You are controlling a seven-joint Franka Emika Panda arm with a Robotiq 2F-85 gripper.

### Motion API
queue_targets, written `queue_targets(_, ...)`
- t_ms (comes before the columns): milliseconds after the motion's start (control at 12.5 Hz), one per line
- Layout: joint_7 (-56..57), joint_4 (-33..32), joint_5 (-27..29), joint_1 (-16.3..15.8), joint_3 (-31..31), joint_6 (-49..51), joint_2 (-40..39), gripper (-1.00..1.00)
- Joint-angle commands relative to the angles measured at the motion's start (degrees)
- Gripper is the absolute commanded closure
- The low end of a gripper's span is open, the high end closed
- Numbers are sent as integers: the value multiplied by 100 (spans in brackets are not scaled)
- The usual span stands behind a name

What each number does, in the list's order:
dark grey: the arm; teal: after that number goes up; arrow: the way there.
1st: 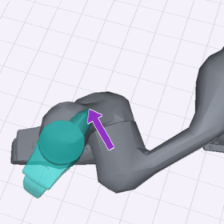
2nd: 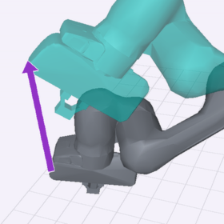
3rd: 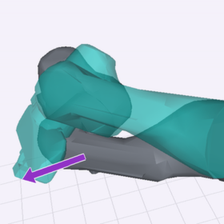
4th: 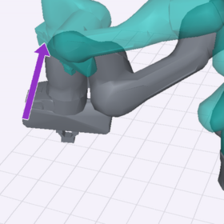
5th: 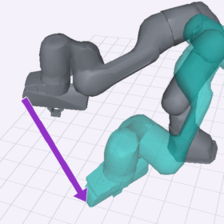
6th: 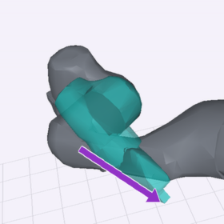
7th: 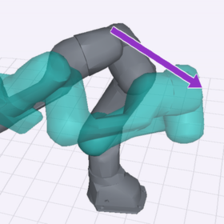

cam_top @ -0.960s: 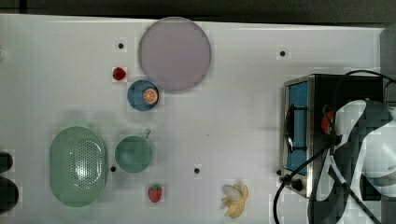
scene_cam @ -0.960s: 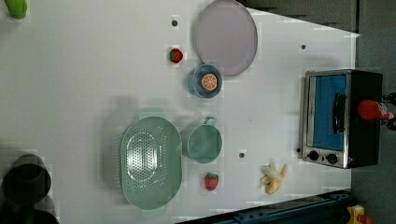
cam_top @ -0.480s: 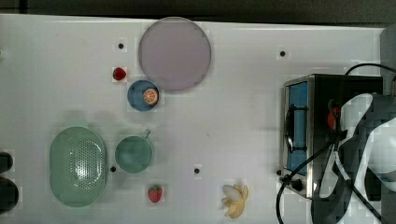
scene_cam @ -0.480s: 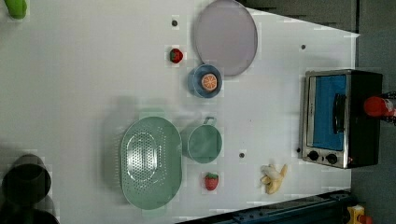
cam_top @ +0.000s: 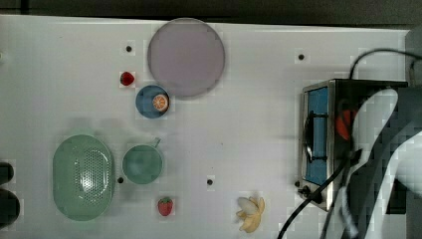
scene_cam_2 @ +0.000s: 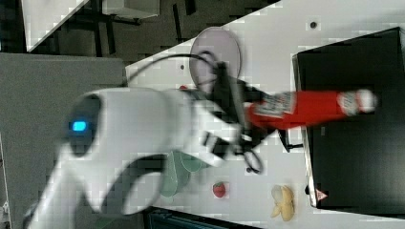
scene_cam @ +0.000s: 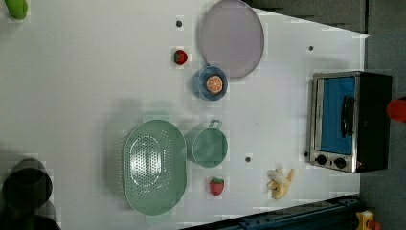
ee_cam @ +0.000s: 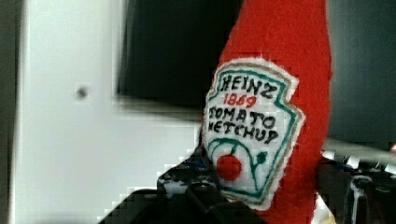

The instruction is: Pick Ketchup from oven and place it on table.

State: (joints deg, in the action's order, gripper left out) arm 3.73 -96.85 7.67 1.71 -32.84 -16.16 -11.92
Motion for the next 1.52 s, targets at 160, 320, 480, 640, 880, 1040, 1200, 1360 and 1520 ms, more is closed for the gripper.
queue_targets(160,255,427,-54,-699,770,804,636,-27)
queue_targets(320,255,315,-109,-837,1178,850,746,-27)
queue_targets(480,255,173,-444,-948,1576,848,759,-27)
queue_targets(640,255,-108,-816,-1027,1933,828,758,-27)
queue_targets(880,222,-770,-933,-1057,2230,660,761,-27)
queue_targets(1040,18,-1415,-933,-1053,2248,10,756,-27)
queue_targets(1200,-186,-2121,-931,-1040,2245,-809,719,-27)
queue_targets(1360,-194,-2725,-924,-1040,2247,-1452,562,-27)
queue_targets(1520,-199,-3061,-905,-1033,2246,-2089,284,-27)
